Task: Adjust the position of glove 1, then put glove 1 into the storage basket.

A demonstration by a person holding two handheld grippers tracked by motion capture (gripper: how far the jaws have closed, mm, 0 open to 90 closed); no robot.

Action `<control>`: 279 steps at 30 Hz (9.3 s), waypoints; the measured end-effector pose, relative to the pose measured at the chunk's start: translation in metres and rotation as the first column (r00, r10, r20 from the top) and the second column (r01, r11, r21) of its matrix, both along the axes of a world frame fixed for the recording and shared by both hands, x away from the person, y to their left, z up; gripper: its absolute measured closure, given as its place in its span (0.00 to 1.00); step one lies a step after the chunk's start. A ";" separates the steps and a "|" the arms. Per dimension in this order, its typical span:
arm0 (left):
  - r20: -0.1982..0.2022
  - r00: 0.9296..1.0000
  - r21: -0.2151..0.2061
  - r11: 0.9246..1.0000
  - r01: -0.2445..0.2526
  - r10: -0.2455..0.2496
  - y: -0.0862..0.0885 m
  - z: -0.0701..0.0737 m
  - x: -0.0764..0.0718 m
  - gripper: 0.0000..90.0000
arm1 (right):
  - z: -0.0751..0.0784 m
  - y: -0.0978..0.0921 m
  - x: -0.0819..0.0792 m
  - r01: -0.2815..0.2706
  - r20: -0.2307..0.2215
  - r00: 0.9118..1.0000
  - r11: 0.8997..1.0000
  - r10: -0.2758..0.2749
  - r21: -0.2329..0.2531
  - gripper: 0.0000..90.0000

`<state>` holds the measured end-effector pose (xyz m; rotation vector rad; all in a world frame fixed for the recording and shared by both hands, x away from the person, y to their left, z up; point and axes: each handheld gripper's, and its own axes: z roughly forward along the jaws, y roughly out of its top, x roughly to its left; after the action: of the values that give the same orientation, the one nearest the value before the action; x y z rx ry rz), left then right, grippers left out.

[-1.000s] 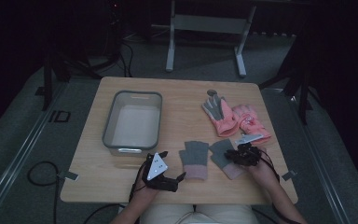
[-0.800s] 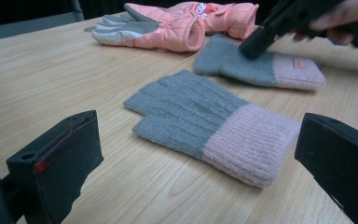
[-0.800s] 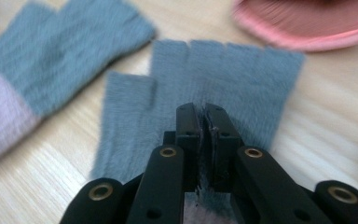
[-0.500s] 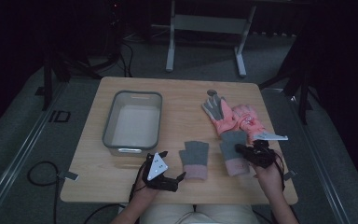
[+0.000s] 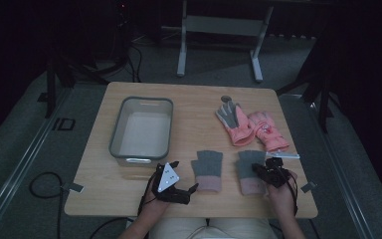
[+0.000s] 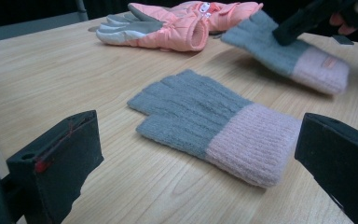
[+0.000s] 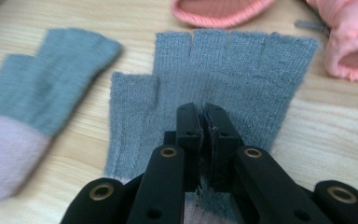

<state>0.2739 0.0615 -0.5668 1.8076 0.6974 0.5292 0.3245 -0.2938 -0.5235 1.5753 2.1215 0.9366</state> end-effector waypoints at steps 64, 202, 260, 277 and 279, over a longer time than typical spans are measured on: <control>-0.002 1.000 -0.007 1.000 -0.003 0.003 0.001 0.000 0.001 0.00 | 0.065 0.002 0.013 -0.242 0.066 0.968 0.970 0.242 -0.006 0.95; -0.150 0.943 0.450 0.828 0.334 -0.299 -0.046 0.069 0.031 0.80 | 0.025 0.113 0.076 -0.331 -0.089 0.924 0.894 0.372 0.302 0.84; -0.171 0.973 0.677 0.698 0.231 -0.156 0.116 0.116 0.105 0.79 | 0.073 0.300 0.153 -0.452 0.020 0.881 0.826 0.473 0.336 0.84; -0.323 0.938 0.721 0.611 0.328 -0.122 0.109 0.074 0.140 0.79 | 0.034 0.321 0.173 -0.427 -0.089 0.885 0.872 0.457 0.238 0.83; -0.328 0.937 0.724 0.604 0.333 -0.122 0.109 0.073 0.142 0.79 | 0.034 0.324 0.174 -0.434 -0.094 0.883 0.876 0.460 0.209 0.81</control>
<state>0.4155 0.1706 -0.4941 2.7864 0.3863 0.4592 0.4989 0.0301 -0.4891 1.2733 2.6372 1.2262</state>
